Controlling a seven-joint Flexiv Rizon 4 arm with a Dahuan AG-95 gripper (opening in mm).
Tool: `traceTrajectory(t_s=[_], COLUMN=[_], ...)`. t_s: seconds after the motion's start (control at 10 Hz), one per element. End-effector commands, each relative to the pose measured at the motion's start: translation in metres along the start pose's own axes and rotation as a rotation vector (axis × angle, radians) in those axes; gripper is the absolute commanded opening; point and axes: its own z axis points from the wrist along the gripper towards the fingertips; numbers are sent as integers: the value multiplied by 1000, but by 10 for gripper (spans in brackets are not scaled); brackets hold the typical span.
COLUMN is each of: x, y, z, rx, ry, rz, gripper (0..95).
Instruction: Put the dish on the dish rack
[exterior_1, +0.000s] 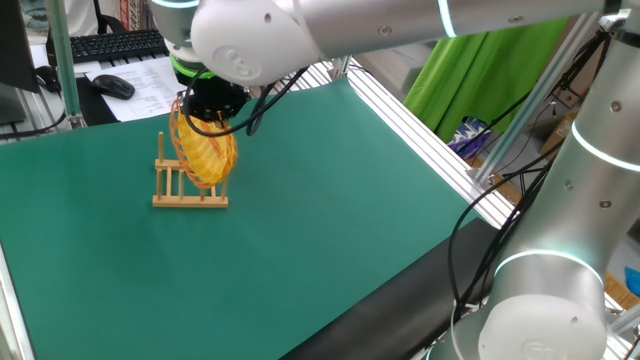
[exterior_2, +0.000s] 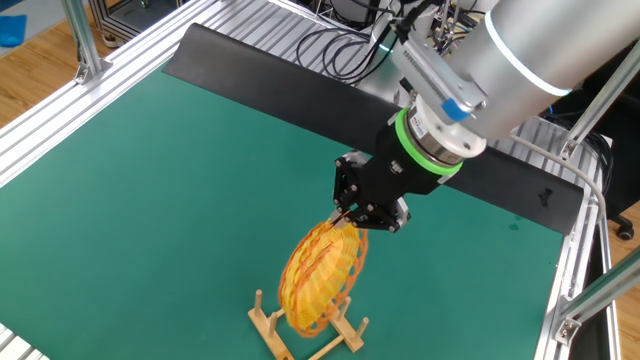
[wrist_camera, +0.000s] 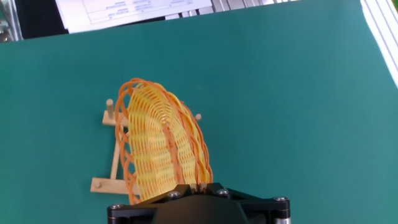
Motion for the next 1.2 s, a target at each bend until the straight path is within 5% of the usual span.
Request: traceTrajectory(t_s=[0.1,1.2], x=[0,6], y=[-2,24], z=[1,8], rx=[5,-13], ry=[-9,-18], rz=[-2,61], gripper=[0,0])
